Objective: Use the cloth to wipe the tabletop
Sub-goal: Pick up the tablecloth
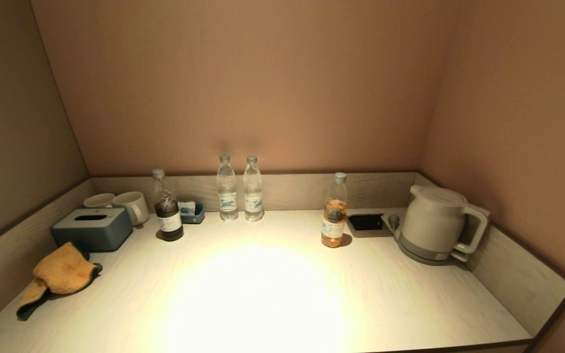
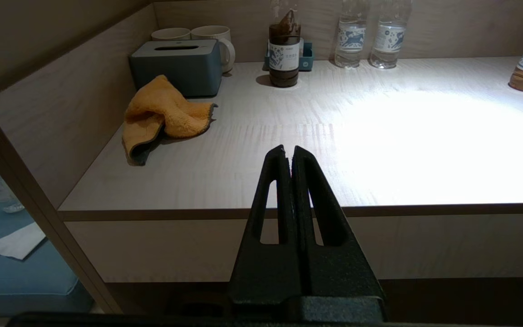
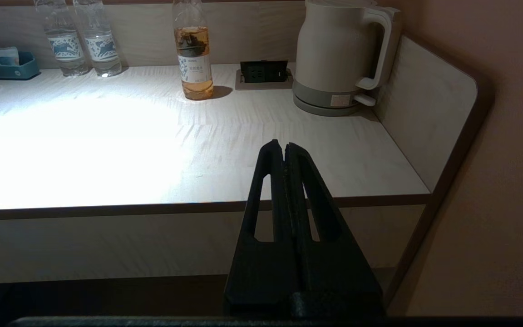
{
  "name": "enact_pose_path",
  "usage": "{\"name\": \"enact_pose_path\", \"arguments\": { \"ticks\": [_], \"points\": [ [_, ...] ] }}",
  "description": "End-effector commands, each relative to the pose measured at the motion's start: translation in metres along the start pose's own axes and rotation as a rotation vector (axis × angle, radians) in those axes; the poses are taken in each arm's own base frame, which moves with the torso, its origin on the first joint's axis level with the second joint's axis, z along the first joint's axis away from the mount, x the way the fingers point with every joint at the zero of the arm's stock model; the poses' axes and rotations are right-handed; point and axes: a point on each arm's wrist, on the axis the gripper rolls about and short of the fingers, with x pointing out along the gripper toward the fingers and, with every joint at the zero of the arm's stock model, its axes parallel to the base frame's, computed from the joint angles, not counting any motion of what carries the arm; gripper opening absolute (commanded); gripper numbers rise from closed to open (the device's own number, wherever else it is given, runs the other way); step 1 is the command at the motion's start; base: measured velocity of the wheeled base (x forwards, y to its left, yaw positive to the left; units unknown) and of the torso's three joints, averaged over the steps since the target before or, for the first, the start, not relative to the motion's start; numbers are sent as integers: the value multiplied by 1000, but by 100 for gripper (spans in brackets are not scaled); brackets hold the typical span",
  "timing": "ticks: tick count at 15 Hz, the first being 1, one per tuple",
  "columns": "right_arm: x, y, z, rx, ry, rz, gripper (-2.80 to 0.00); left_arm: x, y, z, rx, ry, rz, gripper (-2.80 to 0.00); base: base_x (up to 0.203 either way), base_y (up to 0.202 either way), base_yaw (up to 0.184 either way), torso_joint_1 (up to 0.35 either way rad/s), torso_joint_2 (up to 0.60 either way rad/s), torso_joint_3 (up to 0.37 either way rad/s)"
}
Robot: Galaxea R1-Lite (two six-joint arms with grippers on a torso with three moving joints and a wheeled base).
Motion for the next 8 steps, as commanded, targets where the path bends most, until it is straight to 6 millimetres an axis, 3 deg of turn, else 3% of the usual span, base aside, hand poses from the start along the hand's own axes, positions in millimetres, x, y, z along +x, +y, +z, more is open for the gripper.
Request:
{"name": "enact_pose_path", "arguments": {
  "ticks": [1, 8],
  "points": [
    [0, 0, 0, 0, 0, 1, -280, 0, 0, 0, 0, -1, 1, -280, 0, 0, 0, 0, 0, 0],
    [0, 0, 0, 0, 0, 1, -280, 0, 0, 0, 0, 0, 1, -280, 0, 0, 0, 0, 0, 0]
  ]
}}
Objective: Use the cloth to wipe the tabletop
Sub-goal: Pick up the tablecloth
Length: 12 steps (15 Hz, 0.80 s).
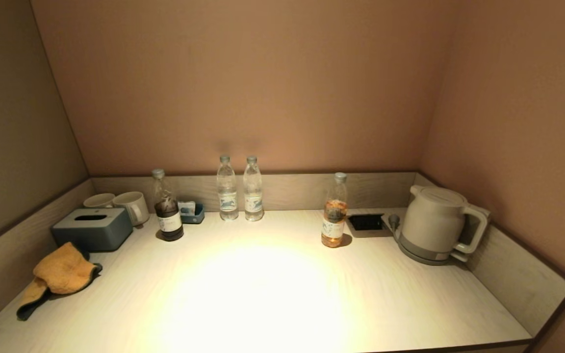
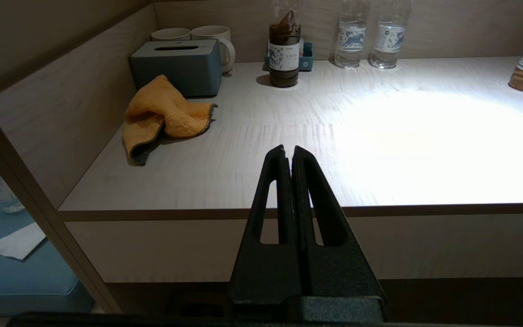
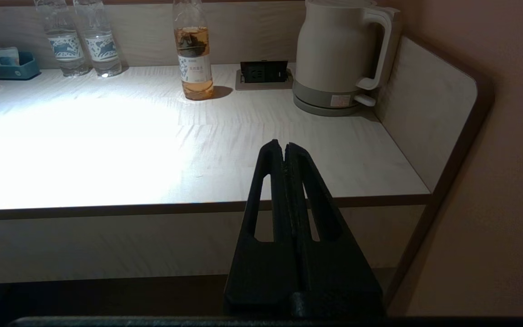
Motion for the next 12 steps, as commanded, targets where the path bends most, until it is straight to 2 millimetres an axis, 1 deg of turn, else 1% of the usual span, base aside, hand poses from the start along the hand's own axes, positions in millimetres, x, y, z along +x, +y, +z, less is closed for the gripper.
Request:
{"name": "enact_pose_path", "arguments": {
  "ticks": [1, 6, 7, 9, 10, 11, 12],
  "points": [
    [0, 0, 0, 0, 0, 0, -280, 0, 0, 0, -1, -1, 1, -280, 0, 0, 0, 0, 0, 0],
    [0, 0, 0, 0, 0, 0, -280, 0, 0, 1, -2, -1, 2, -280, 0, 0, 0, 0, 0, 0],
    [0, 0, 0, 0, 0, 0, -280, -3, 0, 10, -3, -29, 4, -280, 0, 0, 0, 0, 0, 0],
    [0, 0, 0, 0, 0, 0, -280, -12, 0, 45, -18, -76, 7, -280, 0, 0, 0, 0, 0, 0],
    [0, 0, 0, 0, 0, 0, -280, -11, 1, 61, -25, -54, 9, -280, 0, 0, 0, 0, 0, 0],
    [0, 0, 0, 0, 0, 0, -280, -3, 1, 71, -30, -3, 16, -280, 0, 0, 0, 0, 0, 0],
    [0, 0, 0, 0, 0, 0, -280, 8, 1, 82, -36, 64, 36, -280, 0, 0, 0, 0, 0, 0]
  ]
}}
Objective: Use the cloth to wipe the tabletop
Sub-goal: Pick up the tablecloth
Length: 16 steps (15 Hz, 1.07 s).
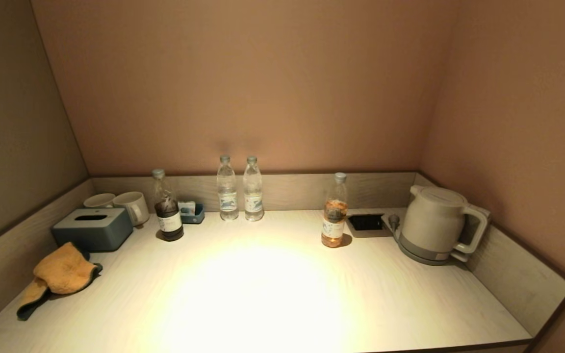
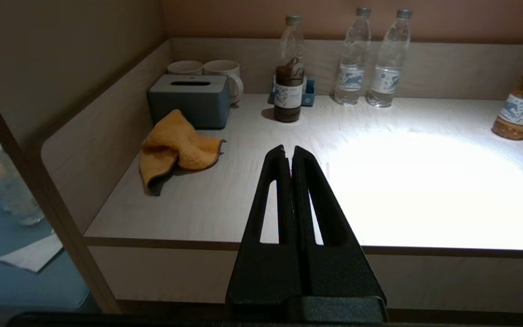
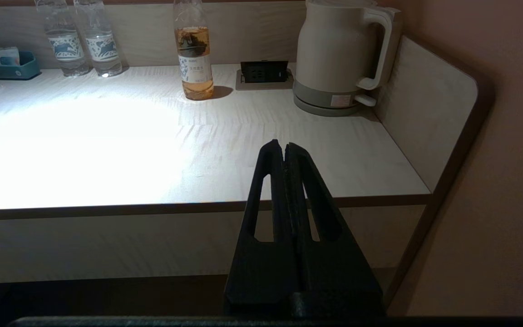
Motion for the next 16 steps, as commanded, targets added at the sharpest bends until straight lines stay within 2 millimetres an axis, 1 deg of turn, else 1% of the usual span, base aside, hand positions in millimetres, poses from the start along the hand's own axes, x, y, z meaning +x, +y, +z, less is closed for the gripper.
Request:
{"name": "enact_pose_path", "arguments": {
  "ticks": [1, 3, 5, 8, 10, 11, 13, 14, 16],
  "points": [
    [0, 0, 0, 0, 0, 0, -280, 35, -1, 30, -8, 179, 58, -280, 0, 0, 0, 0, 0, 0],
    [0, 0, 0, 0, 0, 0, -280, 66, -1, 52, -25, 279, 155, -280, 0, 0, 0, 0, 0, 0],
    [0, 0, 0, 0, 0, 1, -280, 116, 0, 65, -23, 415, 272, -280, 0, 0, 0, 0, 0, 0],
    [0, 0, 0, 0, 0, 0, -280, 192, 10, 63, -15, 592, 443, -280, 0, 0, 0, 0, 0, 0],
    [0, 0, 0, 0, 0, 1, -280, 229, 23, 60, -23, 641, 539, -280, 0, 0, 0, 0, 0, 0],
    [0, 0, 0, 0, 0, 2, -280, 253, 33, 49, -22, 701, 578, -280, 0, 0, 0, 0, 0, 0],
    [0, 0, 0, 0, 0, 0, -280, 303, 57, 13, -22, 841, 655, -280, 0, 0, 0, 0, 0, 0],
    [0, 0, 0, 0, 0, 0, -280, 321, 70, -3, -28, 884, 689, -280, 0, 0, 0, 0, 0, 0],
    [0, 0, 0, 0, 0, 0, -280, 348, 91, -29, -44, 940, 736, -280, 0, 0, 0, 0, 0, 0]
  ]
}}
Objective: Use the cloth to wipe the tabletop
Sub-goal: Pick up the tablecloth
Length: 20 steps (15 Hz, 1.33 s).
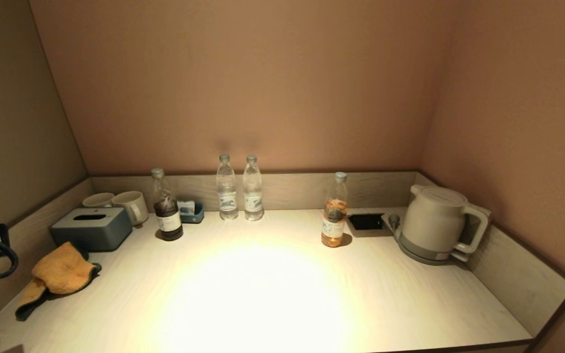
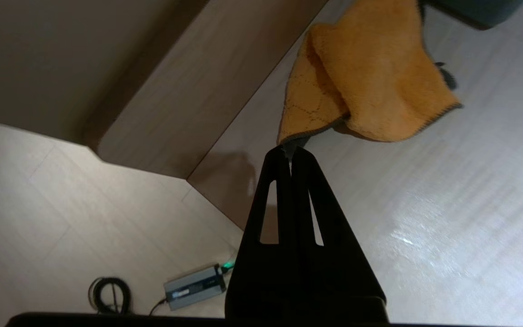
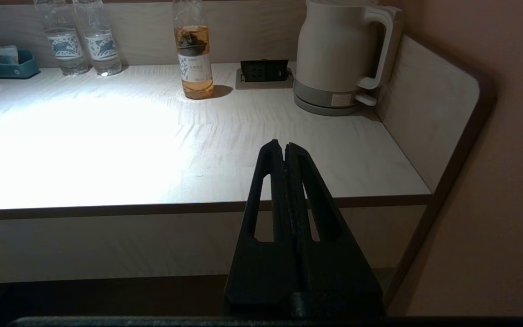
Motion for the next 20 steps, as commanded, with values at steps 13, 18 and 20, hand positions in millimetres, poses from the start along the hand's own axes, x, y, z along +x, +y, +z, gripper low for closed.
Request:
{"name": "enact_pose_path", "arguments": {
  "ticks": [13, 18, 20],
  "points": [
    [0, 0, 0, 0, -1, 1, -280, 137, -28, 0, -64, 156, -228, -280, 0, 0, 0, 0, 0, 0],
    [0, 0, 0, 0, -1, 2, -280, 141, -22, 2, -81, 149, -217, -280, 0, 0, 0, 0, 0, 0],
    [0, 0, 0, 0, -1, 1, -280, 144, -21, 1, -84, 149, -214, -280, 0, 0, 0, 0, 0, 0]
  ]
}}
